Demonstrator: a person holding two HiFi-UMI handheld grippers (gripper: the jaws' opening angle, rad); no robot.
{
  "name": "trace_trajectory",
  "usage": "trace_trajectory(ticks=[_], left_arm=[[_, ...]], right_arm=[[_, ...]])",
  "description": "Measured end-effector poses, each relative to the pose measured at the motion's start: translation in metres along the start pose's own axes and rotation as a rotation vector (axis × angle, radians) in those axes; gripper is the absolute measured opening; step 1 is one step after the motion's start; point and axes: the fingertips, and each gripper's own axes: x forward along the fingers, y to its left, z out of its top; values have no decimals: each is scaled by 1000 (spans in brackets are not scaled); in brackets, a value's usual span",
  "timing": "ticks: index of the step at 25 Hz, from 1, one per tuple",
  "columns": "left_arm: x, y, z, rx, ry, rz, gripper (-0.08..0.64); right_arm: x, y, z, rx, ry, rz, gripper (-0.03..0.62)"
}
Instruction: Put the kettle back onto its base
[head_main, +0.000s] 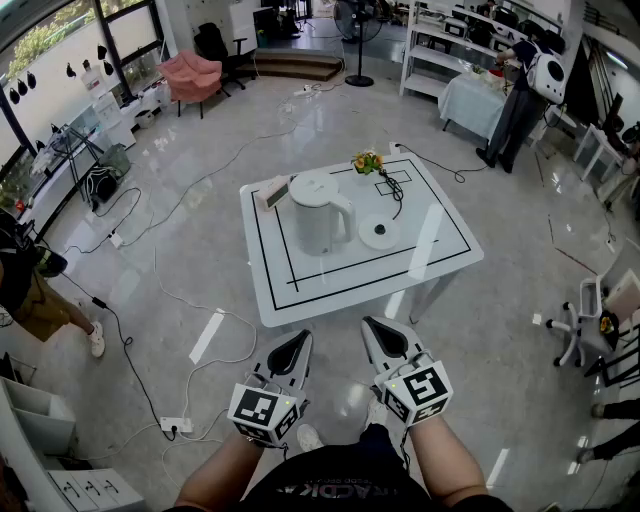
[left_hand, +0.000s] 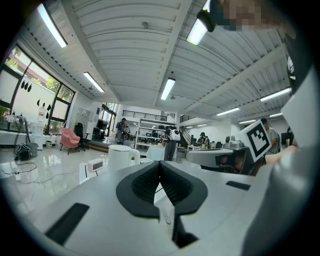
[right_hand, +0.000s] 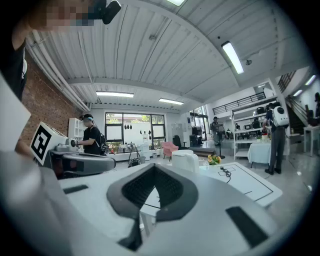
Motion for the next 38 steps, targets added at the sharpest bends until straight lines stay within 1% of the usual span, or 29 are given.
trace_trajectory(ticks=[3,9,13,18,20,21,22,23,24,25,33,38], left_arm=[[1,-2,-3,14,10,0,5],[1,-3,-3,-5,1,5,5],[5,-2,-4,-3,-2,19,5],[15,-4,-2,-3,-12,39,16],[22,-8,-1,-2,-20,35,67],[25,-10,0,-1,-25,32,126],[30,-12,1,2,-29,30,200],[34,-14,2,10,-30,32,278],[39,-16,2,20,-30,38,323],[45,-18,2,30,-30,46,341],[88,-38,4,47,-30,94,354],[110,-51,10,41,-47,145,354]], right_arm=[[-1,-1,0,1,-2,1,0],[-1,-3,-1,12,-3,1,0],[-2,-9,0,33,-14,5,0],[-2,-22,4,25,-34,16,2],[-2,-28,9,28,-52,32,2],[-1,-31,12,31,-65,47,41],[0,-34,16,32,-77,63,118],[1,-39,19,33,-88,74,175],[2,-44,21,31,-95,80,235],[3,-51,23,29,-99,83,256],[7,-106,28,8,-102,116,265],[4,-135,33,-7,-99,159,265]])
